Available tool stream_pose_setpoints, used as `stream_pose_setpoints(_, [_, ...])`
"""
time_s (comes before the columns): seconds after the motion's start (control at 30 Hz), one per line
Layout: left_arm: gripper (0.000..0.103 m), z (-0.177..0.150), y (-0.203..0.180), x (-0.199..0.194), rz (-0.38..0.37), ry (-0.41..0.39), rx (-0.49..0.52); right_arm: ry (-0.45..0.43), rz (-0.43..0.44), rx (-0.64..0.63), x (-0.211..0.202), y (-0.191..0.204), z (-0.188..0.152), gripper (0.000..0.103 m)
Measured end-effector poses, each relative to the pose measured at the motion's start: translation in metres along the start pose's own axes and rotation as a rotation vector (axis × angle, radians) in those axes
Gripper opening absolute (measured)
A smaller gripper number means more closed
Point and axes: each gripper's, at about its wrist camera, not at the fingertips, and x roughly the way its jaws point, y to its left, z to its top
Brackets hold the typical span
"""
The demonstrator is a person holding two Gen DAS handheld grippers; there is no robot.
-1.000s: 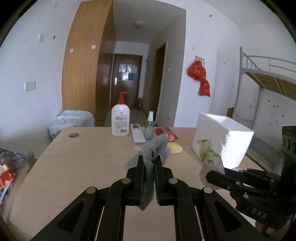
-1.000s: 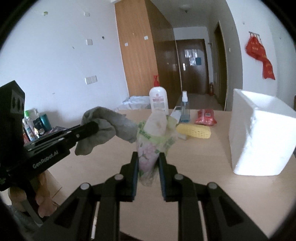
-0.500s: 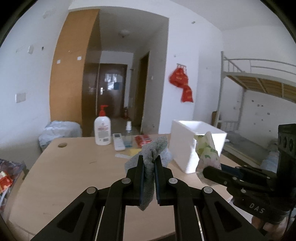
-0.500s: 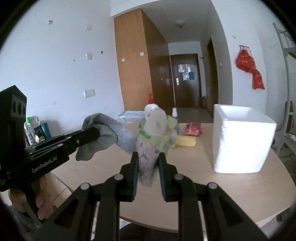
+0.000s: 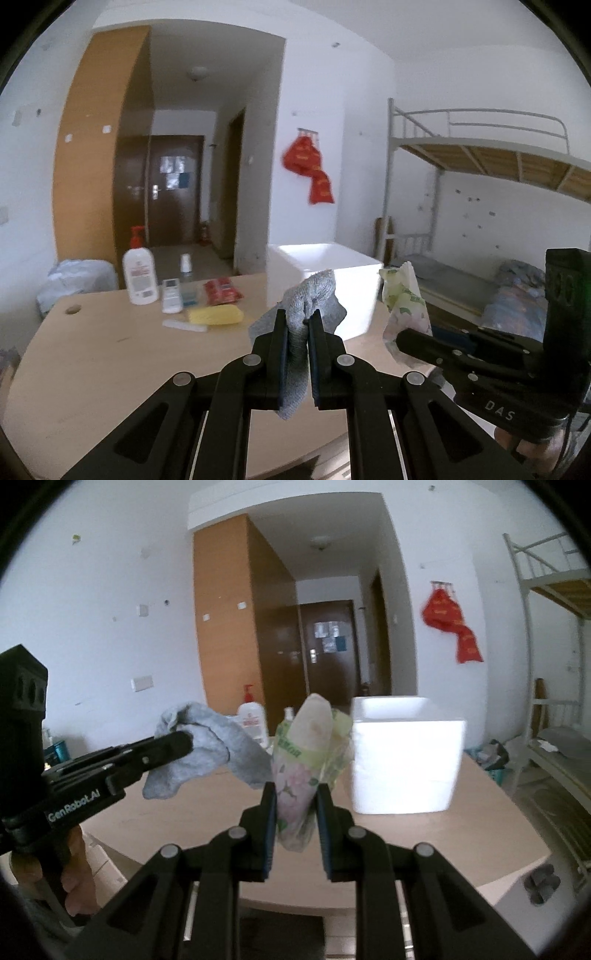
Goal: Organize soft objects
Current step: 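Lift and carry the sock and tissue pack over the white foam box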
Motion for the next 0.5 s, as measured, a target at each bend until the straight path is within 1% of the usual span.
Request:
stream_pose_setpoints(0.17, [0.010,0.006,-0.027,0.008,-0.063,-0.007,0.026,-0.010,-0.047,0.020,-0.010,-0.016,-0.002,0.024])
stream_pose_setpoints(0.27, [0.010,0.010,-0.038,0.013,-0.086,-0.015,0.040,-0.015,-0.072,0.031,-0.014,-0.025,-0.004,0.024])
stream_pose_setpoints(0.4, [0.010,0.013,-0.046,0.026,-0.109,-0.008,0.053,-0.019,-0.098,0.049,-0.013,-0.034,-0.005,0.024])
stream_pose_setpoints(0.5, [0.010,0.014,-0.046,0.035,-0.114,-0.003,0.051,-0.018,-0.105,0.057,-0.012,-0.042,-0.005,0.024])
